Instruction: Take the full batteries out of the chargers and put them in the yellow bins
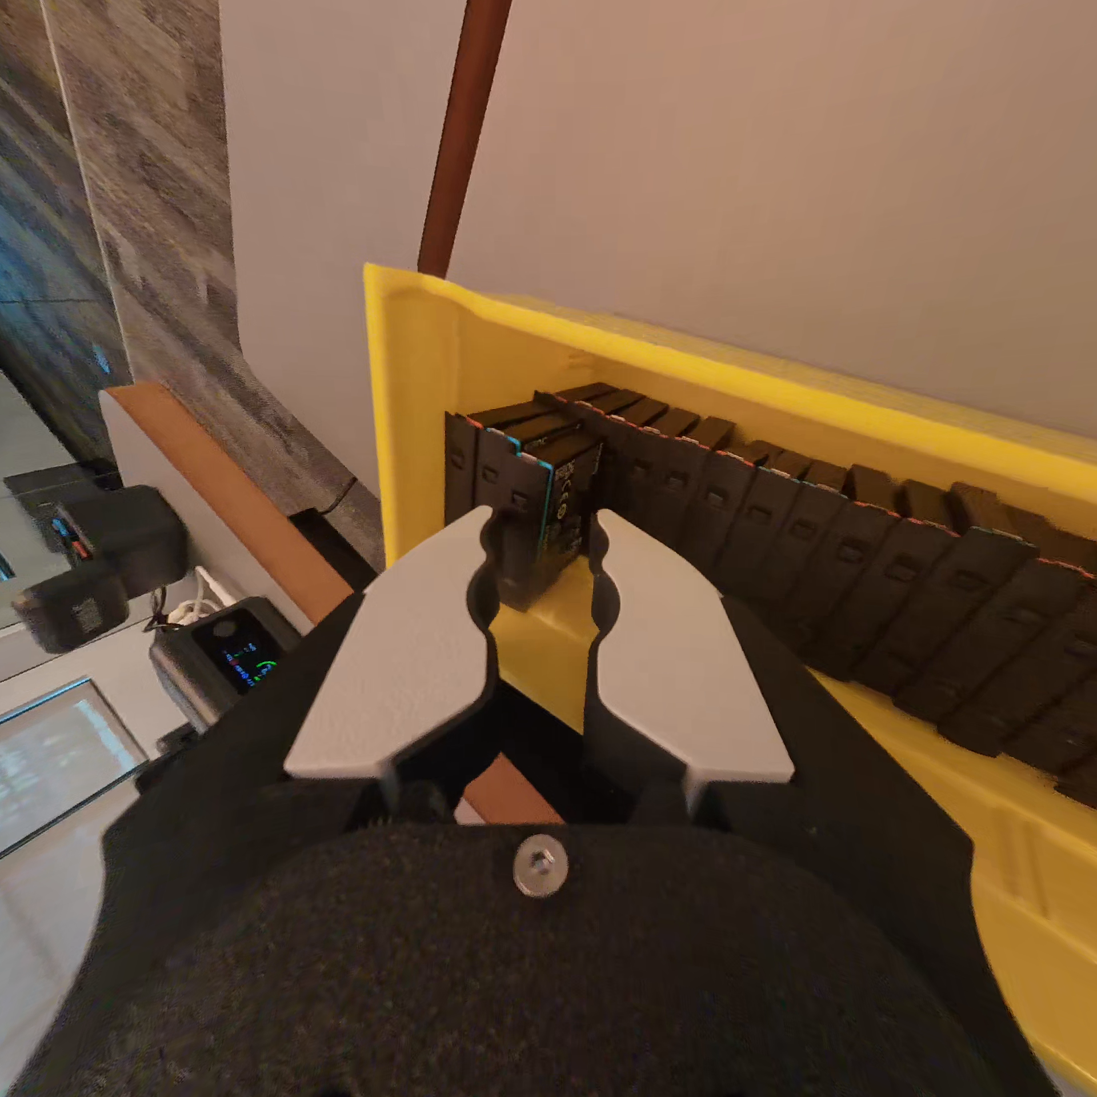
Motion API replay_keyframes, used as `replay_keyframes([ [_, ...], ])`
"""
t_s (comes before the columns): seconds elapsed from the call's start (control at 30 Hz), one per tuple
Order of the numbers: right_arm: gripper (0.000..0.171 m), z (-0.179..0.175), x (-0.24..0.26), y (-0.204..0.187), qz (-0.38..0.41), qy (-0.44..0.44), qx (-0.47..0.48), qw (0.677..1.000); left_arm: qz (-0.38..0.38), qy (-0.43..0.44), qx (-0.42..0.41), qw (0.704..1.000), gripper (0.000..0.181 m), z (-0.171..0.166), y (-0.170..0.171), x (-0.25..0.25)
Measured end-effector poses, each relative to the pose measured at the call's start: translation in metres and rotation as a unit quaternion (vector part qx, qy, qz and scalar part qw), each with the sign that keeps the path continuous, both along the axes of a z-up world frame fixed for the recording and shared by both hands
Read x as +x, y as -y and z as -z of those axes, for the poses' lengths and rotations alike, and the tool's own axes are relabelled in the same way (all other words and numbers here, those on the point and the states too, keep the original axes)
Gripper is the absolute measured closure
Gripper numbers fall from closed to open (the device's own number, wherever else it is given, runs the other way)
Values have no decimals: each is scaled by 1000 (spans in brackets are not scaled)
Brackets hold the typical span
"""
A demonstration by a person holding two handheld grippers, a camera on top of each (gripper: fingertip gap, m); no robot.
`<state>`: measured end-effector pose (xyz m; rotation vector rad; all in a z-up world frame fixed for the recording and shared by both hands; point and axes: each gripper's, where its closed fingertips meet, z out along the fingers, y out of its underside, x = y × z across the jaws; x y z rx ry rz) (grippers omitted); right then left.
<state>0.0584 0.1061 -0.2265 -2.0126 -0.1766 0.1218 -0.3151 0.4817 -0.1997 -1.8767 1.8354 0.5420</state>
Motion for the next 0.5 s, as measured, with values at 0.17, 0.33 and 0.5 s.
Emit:
replay_keyframes([
  [0.17, 171, -2, 1, 0, 2, -1, 4, 1000, -6, -10, 5, 1000, 160, -1, -2, -1],
  [0.33, 171, -2, 0, 1, 0, 0, 4, 1000, 8, -26, 0, 1000, 160, -1, 4, -3],
  [0.5, 171, -2, 2, 0, 3, -2, 3, 1000, 34, -54, 3, 998, 161, -2, 8, -4],
])
